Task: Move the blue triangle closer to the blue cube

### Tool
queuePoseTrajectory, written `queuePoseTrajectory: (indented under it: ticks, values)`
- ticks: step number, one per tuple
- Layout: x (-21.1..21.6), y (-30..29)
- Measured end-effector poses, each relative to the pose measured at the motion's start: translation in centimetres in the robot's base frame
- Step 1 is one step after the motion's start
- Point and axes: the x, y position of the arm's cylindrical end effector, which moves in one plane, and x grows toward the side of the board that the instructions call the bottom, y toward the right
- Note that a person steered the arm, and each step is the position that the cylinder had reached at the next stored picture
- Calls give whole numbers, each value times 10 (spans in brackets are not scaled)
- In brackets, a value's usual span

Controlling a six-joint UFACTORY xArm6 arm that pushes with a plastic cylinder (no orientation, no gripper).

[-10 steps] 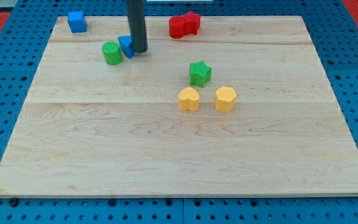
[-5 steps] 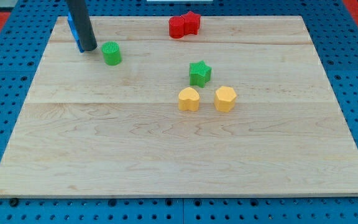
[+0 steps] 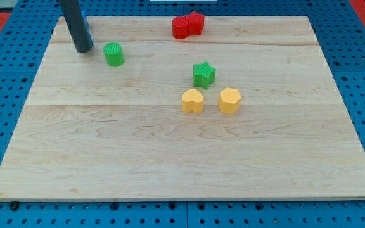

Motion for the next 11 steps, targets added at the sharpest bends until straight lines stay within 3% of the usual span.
queuePoseTrajectory:
  ticks: [11]
  values:
    - [-26, -22]
